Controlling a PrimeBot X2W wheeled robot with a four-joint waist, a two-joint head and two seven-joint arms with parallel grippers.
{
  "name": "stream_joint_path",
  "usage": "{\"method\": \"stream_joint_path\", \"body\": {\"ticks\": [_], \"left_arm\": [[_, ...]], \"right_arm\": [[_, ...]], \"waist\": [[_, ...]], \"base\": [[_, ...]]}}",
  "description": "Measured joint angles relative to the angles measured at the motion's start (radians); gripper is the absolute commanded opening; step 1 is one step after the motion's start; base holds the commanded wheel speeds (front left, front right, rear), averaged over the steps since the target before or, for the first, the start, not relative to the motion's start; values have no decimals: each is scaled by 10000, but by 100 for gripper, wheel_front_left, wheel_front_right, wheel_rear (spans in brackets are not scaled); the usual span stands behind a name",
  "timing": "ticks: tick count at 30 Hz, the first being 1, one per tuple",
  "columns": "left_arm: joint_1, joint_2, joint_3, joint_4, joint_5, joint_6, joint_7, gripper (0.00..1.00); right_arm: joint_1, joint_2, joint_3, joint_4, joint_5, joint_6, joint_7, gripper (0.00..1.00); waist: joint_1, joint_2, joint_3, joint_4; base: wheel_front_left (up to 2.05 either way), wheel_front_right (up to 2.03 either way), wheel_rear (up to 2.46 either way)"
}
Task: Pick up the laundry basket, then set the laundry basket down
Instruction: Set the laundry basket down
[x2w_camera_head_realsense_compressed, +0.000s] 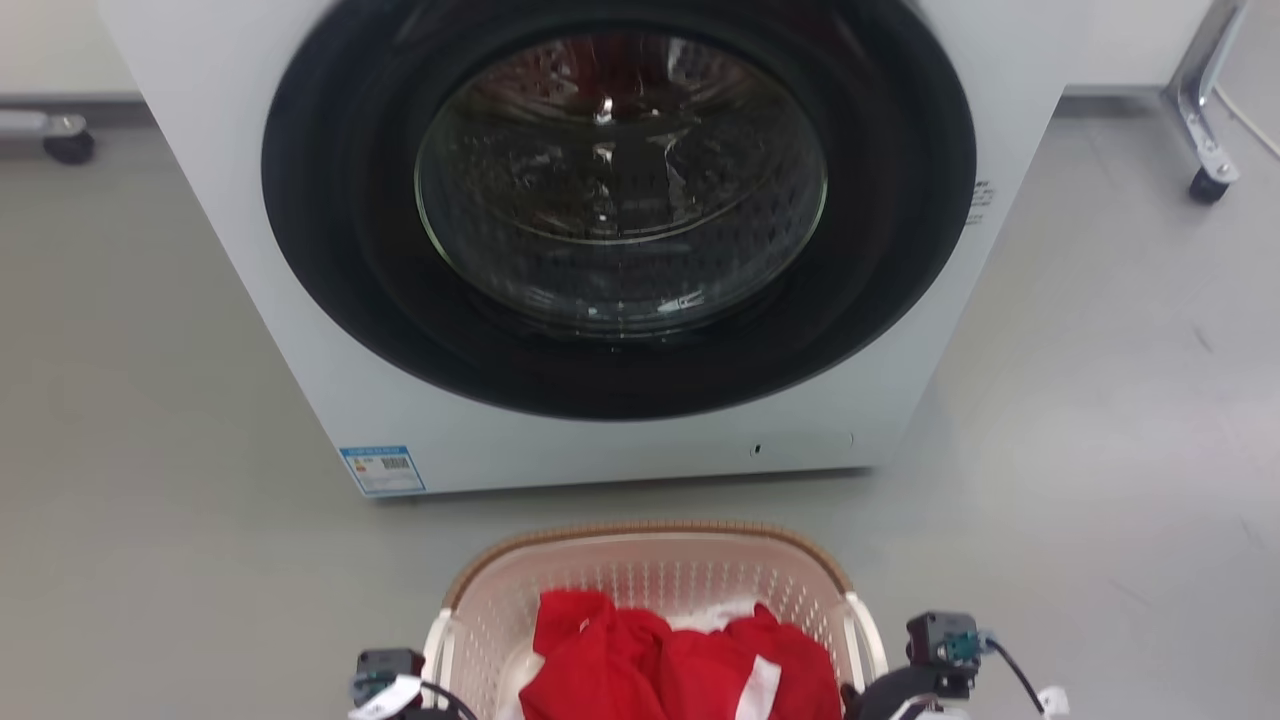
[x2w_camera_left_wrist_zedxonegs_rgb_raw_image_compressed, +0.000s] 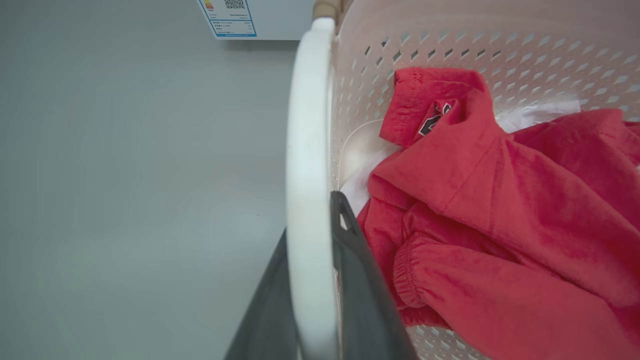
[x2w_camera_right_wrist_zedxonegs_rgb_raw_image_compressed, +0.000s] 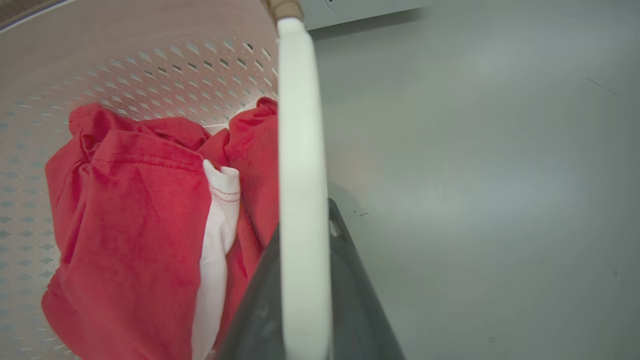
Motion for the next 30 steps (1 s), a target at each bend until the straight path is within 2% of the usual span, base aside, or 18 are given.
{"method": "stream_joint_path", "body": {"ticks": [16,30], "left_arm": [[-2186,56,483,-75,-75,40,-349,0],[-3830,90,635,-115,-50,123,-631,0]], "right_arm": [[-2505,75,-186,639,-437,17,-408,0],[-4234,48,-245,1007,-709,192,-732,0]], "waist": [[2,1,2209,57],[1,1,4275,165]], "base": [[0,0,0],[0,0,0]]}}
